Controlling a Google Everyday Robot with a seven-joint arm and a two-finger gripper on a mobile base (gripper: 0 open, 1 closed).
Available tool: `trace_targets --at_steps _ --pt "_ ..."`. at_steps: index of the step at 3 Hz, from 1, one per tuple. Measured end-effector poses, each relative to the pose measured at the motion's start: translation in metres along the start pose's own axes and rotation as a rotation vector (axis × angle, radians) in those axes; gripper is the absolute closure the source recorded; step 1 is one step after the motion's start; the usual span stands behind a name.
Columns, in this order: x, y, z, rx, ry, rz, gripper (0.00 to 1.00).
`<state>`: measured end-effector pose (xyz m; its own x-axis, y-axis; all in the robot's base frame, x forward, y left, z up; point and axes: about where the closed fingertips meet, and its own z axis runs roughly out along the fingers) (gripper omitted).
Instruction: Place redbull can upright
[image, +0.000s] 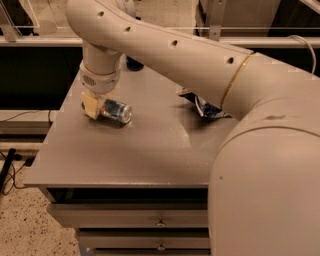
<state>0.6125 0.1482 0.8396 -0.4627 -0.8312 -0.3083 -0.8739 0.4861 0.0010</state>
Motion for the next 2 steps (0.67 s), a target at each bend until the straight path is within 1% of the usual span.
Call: trace_targets --at_steps 1,2 --pt "0.002 -0.006 -0.016 0.020 -0.038 0.011 0.80" --pt "0.004 -0.013 -0.052 0.052 -0.157 -0.016 1.00"
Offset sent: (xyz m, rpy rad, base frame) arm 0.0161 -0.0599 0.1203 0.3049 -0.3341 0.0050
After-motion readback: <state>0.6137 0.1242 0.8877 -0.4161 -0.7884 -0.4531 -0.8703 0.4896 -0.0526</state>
